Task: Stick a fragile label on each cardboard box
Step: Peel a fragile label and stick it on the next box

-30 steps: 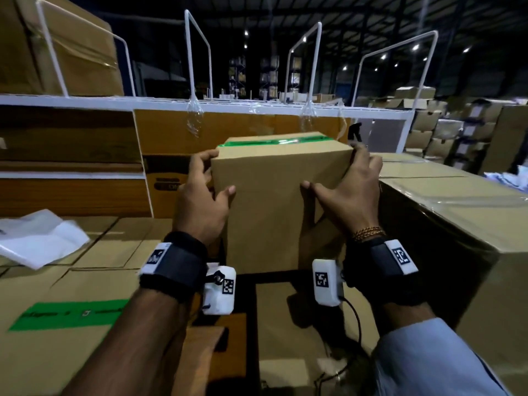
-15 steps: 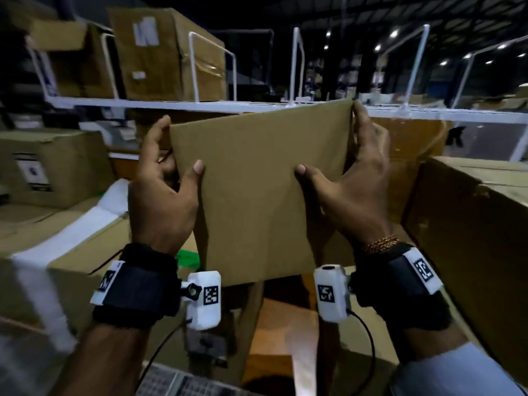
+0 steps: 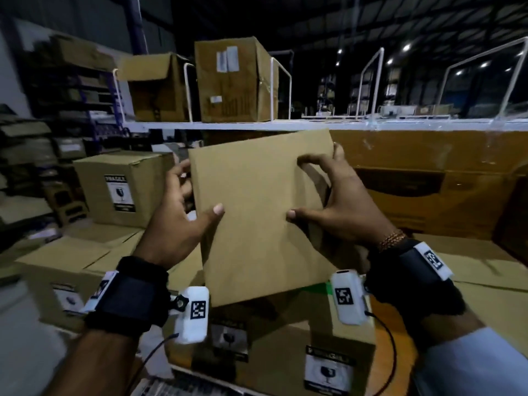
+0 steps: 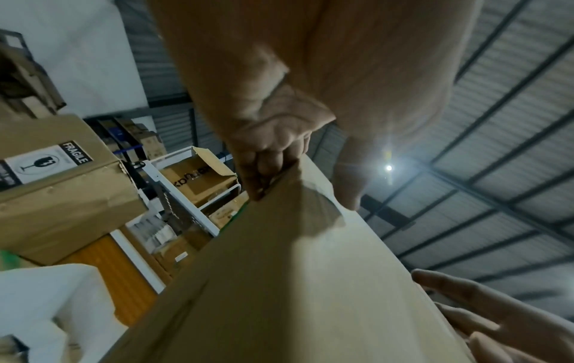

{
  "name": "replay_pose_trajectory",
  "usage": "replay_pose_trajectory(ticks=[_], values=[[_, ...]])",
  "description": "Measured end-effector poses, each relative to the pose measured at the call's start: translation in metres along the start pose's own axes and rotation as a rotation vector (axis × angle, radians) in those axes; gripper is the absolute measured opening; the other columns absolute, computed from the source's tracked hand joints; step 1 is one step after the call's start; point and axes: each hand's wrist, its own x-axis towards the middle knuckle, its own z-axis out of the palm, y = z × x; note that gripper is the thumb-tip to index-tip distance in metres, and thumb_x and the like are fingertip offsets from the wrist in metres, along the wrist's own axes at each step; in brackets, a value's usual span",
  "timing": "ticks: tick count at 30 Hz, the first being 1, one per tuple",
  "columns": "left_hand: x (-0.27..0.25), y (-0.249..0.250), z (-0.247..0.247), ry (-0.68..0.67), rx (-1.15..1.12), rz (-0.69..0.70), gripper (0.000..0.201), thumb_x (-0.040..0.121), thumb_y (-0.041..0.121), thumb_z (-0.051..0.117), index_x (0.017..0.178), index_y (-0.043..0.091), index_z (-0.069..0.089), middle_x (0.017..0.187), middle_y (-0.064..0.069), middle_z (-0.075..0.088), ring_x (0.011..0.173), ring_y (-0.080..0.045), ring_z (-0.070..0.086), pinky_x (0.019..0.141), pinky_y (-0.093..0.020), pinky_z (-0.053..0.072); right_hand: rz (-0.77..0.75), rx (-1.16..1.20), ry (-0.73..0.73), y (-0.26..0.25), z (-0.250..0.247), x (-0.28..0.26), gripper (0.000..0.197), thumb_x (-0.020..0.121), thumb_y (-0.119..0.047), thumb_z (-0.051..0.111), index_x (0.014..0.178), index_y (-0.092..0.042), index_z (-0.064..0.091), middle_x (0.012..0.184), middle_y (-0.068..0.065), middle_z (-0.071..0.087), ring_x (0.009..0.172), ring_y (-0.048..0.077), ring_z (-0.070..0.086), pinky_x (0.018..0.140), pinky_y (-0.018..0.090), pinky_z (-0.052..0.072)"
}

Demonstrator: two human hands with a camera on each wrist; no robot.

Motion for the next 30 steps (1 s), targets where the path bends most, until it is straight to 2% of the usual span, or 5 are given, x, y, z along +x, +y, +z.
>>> replay_pose_trajectory(ticks=[9, 12, 15, 24, 30], values=[[0.088, -0.065, -0.002, -0.255, 0.037, -0.018, 0.097, 0.089, 0.060, 0.067, 0.162, 0.046, 0.004, 0.156, 0.022, 0.042, 0.141, -0.002, 0.046, 0.116, -0.038, 0.041, 0.278, -0.325, -0.323, 0.003, 0.010, 0.069, 0.111, 0.066, -0.067, 0.081, 0.160, -0.047, 0.025, 0.172, 0.013, -0.003, 0.157, 0.039, 0.008, 0.121, 0.065, 0.027], [0.118, -0.084, 0.012, -0.245, 0.061, 0.013, 0.066, 0.102, 0.050, 0.055, 0.160, 0.045, 0.024, 0.162, 0.022, 0.031, 0.148, 0.002, 0.030, 0.124, -0.035, 0.028, 0.296, -0.426, -0.392, 0.011, 0.018, 0.079, 0.102, 0.073, -0.074, 0.071, 0.160, -0.044, 0.026, 0.170, 0.012, 0.017, 0.148, 0.033, 0.034, 0.114, 0.056, 0.043], [0.142, -0.101, 0.017, -0.254, -0.025, -0.077, 0.054, 0.103, 0.053, 0.050, 0.154, 0.041, 0.041, 0.158, 0.017, 0.041, 0.144, -0.005, 0.040, 0.122, -0.036, 0.033, 0.318, -0.499, -0.459, 0.019, 0.032, 0.081, 0.097, 0.081, -0.084, 0.051, 0.162, -0.049, 0.012, 0.174, 0.004, 0.002, 0.159, 0.034, 0.004, 0.123, 0.061, 0.021], [0.178, -0.149, 0.008, -0.472, 0.001, -0.188, 0.078, 0.089, 0.079, 0.033, 0.159, 0.044, 0.029, 0.162, 0.014, 0.036, 0.146, -0.011, 0.038, 0.108, -0.032, 0.044, 0.182, -0.559, -0.060, 0.055, 0.077, 0.108, 0.077, 0.092, -0.079, 0.021, 0.128, -0.032, 0.071, 0.132, 0.000, 0.068, 0.119, 0.024, 0.061, 0.101, 0.056, 0.051], [0.213, -0.225, -0.065, -0.333, 0.100, -0.258, 0.069, 0.093, 0.063, 0.046, 0.145, 0.020, 0.055, 0.133, -0.003, 0.065, 0.121, -0.023, 0.062, 0.079, -0.030, 0.051, 0.159, -0.652, 0.125, 0.031, 0.114, 0.116, 0.062, 0.103, -0.065, 0.027, 0.116, -0.028, 0.075, 0.116, -0.001, 0.074, 0.109, 0.023, 0.064, 0.100, 0.056, 0.049]])
